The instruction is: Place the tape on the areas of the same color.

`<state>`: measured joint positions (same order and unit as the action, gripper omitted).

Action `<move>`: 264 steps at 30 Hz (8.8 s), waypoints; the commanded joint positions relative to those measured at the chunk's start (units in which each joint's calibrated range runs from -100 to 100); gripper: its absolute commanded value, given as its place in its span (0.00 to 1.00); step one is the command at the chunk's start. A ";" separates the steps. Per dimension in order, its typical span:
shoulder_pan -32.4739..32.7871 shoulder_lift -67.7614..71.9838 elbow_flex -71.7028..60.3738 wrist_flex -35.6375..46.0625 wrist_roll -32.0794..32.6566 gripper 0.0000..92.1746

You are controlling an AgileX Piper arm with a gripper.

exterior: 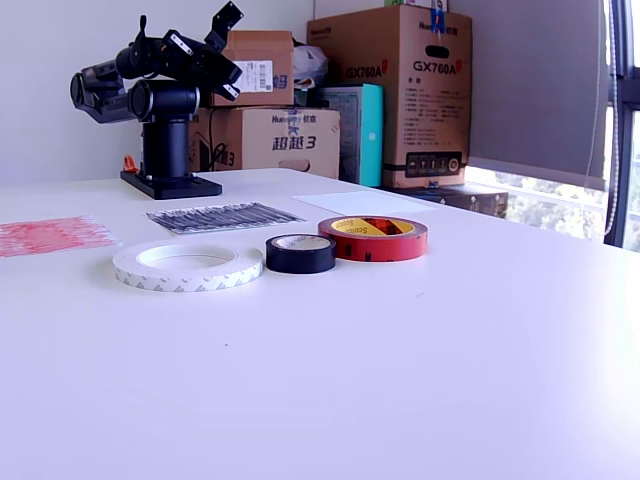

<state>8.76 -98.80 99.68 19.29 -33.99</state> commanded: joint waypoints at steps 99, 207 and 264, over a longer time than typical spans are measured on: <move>-0.15 11.33 -9.49 1.03 -0.39 0.00; -9.46 140.98 -90.55 35.99 51.60 0.75; -8.99 145.01 -90.82 33.19 51.11 0.00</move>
<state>-0.50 46.05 8.53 52.69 17.22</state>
